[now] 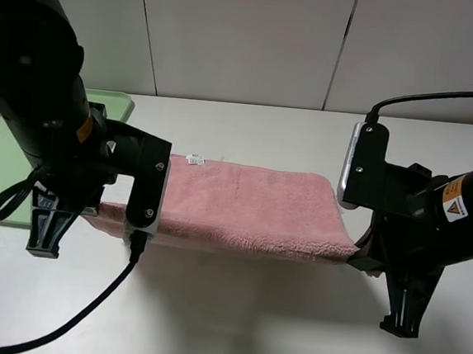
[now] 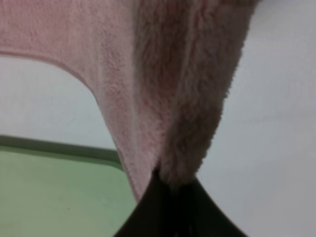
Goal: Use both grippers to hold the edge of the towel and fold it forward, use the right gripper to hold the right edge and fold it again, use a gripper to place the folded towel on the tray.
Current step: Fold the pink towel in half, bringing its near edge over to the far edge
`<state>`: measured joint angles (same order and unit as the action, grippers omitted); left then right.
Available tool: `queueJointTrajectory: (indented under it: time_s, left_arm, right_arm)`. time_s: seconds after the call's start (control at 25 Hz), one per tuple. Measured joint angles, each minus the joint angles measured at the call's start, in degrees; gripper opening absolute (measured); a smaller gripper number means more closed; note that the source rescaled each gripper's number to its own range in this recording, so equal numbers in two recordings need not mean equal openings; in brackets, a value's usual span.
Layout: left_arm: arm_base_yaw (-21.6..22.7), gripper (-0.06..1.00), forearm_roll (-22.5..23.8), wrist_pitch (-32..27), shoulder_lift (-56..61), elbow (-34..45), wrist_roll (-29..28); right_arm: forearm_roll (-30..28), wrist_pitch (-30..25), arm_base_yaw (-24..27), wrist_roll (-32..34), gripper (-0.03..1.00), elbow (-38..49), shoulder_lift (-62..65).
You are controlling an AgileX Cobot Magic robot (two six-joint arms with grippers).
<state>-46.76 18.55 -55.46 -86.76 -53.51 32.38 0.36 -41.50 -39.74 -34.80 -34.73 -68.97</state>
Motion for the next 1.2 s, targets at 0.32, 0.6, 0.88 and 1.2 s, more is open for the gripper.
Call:
queueJointTrajectory:
  time_s: [0.32, 0.6, 0.88, 1.2]
  left_arm:
    - [0.0, 0.0, -1.1, -3.7, 0.4, -2.8, -0.7]
    - [0.0, 0.0, -1.2, -7.9, 3.6, -4.9, -1.4]
    - [0.0, 0.0, -1.9, -9.0, 7.3, -5.4, -1.5]
    - [-0.2, 0.0, -4.4, -11.0, 9.0, -5.6, -2.2]
  right_arm:
    - [-0.4, -5.9, 0.0, 0.9, 0.0, -4.4, 0.0]
    - [-0.1, -7.8, -0.1, 0.9, 0.0, -5.6, 0.0]
    - [0.3, -8.8, -0.2, 0.9, 0.0, -5.6, 2.0]
    - [1.3, -11.2, -0.2, 1.1, 0.0, -5.6, 4.6]
